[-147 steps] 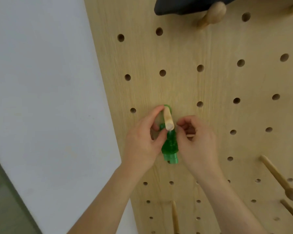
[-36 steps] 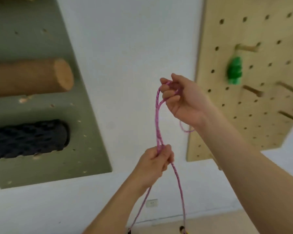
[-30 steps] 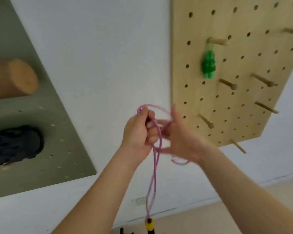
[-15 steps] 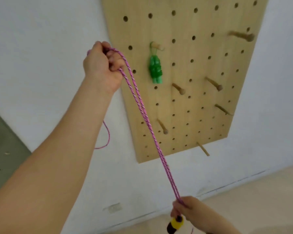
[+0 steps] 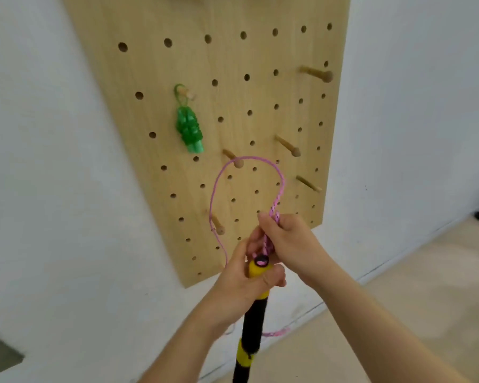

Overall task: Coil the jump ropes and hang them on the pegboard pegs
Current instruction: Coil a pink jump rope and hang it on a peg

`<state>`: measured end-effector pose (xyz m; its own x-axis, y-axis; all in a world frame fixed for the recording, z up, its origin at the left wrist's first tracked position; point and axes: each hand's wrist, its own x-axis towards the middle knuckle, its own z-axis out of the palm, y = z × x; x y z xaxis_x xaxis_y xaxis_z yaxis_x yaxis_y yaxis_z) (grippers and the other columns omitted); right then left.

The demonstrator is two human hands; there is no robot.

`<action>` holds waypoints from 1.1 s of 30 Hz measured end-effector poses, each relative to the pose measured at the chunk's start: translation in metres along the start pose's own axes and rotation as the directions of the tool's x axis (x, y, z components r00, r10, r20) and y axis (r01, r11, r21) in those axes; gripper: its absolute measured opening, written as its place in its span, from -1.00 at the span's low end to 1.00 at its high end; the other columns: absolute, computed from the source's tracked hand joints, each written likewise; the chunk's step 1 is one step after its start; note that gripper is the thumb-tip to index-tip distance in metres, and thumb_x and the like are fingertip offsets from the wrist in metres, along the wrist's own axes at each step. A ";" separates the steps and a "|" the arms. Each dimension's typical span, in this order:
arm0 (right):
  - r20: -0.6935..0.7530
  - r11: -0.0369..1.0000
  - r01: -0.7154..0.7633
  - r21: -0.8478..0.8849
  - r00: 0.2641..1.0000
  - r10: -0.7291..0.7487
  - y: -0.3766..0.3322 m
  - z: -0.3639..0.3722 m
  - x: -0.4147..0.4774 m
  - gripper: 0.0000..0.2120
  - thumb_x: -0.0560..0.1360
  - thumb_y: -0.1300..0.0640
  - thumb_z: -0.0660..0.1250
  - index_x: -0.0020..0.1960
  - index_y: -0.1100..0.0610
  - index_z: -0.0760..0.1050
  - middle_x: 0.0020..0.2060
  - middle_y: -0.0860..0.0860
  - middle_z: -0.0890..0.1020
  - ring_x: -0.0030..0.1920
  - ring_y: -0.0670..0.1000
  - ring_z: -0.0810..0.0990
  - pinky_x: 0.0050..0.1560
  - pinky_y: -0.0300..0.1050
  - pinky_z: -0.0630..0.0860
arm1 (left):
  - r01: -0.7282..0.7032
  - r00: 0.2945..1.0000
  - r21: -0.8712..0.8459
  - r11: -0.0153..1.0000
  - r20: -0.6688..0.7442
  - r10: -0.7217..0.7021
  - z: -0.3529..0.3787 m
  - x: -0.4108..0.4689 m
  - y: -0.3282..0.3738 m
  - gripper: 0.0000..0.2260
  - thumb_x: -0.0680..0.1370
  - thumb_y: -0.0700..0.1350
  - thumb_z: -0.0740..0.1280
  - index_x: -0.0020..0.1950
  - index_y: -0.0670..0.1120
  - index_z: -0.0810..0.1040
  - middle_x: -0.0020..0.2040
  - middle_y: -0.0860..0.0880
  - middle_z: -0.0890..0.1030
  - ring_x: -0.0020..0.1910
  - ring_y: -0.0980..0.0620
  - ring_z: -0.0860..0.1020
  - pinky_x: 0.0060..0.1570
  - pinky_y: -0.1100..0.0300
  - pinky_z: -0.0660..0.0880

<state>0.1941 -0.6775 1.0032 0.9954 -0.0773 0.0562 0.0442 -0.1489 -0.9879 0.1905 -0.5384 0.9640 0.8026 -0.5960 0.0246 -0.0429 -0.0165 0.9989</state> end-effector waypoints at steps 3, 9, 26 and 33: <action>0.006 1.000 0.014 -0.007 1.000 -0.014 -0.014 -0.001 0.009 -0.56 0.66 0.00 0.11 -0.13 0.30 0.57 -0.27 0.16 0.71 -0.23 0.11 0.71 -0.28 -0.11 0.62 | 0.044 0.998 -0.046 0.998 -0.053 -0.046 0.000 -0.001 -0.006 -0.57 0.46 0.01 0.46 0.29 0.04 0.45 -0.19 -0.10 0.60 -0.21 -0.05 0.58 -0.07 0.17 0.51; 0.041 1.000 -0.014 -0.021 0.999 0.015 -0.001 -0.014 0.032 -0.49 0.58 -0.23 0.13 -0.02 0.17 0.62 -0.11 0.07 0.71 -0.13 -0.02 0.65 -0.12 -0.08 0.52 | 0.060 0.953 -0.136 0.989 -0.288 -0.098 0.001 -0.003 0.000 -0.79 0.59 -0.08 0.26 0.00 -0.24 0.41 -0.40 -0.13 0.43 -0.51 -0.02 0.36 -0.39 0.11 0.45; 0.214 0.704 -0.456 0.544 0.887 0.410 0.088 -0.022 -0.024 -0.61 0.50 -0.13 0.35 0.04 0.22 0.51 -0.35 0.07 0.44 -0.48 -0.01 0.36 -0.47 -0.16 0.40 | 0.303 0.875 0.527 0.794 -0.483 -0.013 -0.047 0.028 0.025 -0.87 0.55 -0.02 0.29 -0.06 -0.07 0.51 -0.28 -0.05 0.61 -0.32 0.00 0.58 -0.25 0.10 0.51; 0.209 0.809 -0.397 0.434 0.918 0.338 0.059 -0.006 -0.017 -0.86 0.50 0.36 0.32 0.05 0.37 0.54 -0.26 0.19 0.52 -0.27 0.08 0.53 -0.13 -0.04 0.60 | 0.309 0.855 -0.308 0.900 -0.325 -0.405 -0.013 -0.005 -0.011 -0.81 0.59 -0.05 0.29 0.10 -0.14 0.45 -0.32 -0.14 0.53 -0.47 -0.04 0.46 -0.49 0.18 0.39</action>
<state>0.1796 -0.6905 0.9449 0.9461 0.0845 -0.3126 -0.3223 0.3385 -0.8841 0.1948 -0.5249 0.9531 0.8965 -0.2420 -0.3711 0.3931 0.0482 0.9183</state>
